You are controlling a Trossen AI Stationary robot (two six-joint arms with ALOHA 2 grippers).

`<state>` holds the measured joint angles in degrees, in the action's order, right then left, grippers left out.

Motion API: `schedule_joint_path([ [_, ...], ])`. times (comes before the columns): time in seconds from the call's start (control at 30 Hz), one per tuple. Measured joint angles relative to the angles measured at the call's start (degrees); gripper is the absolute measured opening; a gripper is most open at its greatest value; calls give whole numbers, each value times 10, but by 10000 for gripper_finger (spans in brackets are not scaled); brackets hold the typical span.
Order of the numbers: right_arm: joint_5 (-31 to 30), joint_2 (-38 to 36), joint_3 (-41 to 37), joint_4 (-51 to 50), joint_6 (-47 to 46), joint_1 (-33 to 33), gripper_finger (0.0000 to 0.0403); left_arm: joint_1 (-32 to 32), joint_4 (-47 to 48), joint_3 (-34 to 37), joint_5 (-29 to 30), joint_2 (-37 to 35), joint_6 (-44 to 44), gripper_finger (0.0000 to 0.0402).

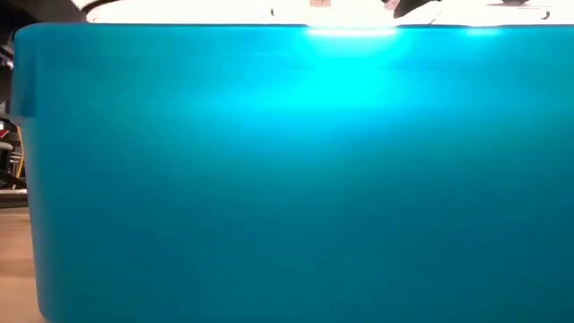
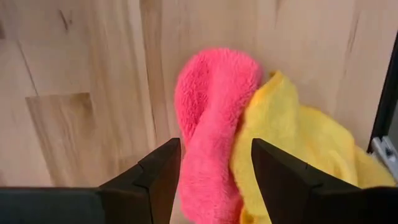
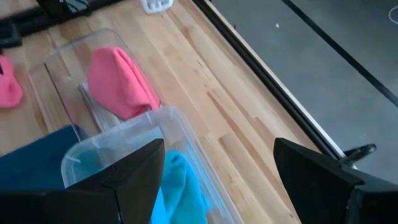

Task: Sort microfiber towel by color & place in baskets
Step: Put the pink microfiber towel into the transparent bin

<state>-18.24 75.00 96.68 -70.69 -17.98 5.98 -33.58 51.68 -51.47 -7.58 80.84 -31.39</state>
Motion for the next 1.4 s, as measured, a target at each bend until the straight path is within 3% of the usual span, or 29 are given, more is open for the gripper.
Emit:
schedule_joint_path([
  [0.3,0,0,0,-35,-15,0,298,32,-60,55,-50,-10,9,140],
  [0.43,0,0,0,-37,-15,0,298,36,-106,78,-100,-10,20,127],
  [0.73,0,0,0,-37,-15,0,298,36,-125,110,-106,-10,17,118],
  [0.87,0,0,0,-37,-15,0,298,40,-123,109,-107,-10,6,68],
  [0.97,0,0,0,-37,-15,0,298,50,-107,92,-107,-14,-5,12],
  [1.2,0,0,0,-37,-15,0,298,67,-16,0,-91,-79,-21,2],
  [1.4,-3,0,0,-37,-16,0,298,65,57,-125,-20,-152,-97,1],
])
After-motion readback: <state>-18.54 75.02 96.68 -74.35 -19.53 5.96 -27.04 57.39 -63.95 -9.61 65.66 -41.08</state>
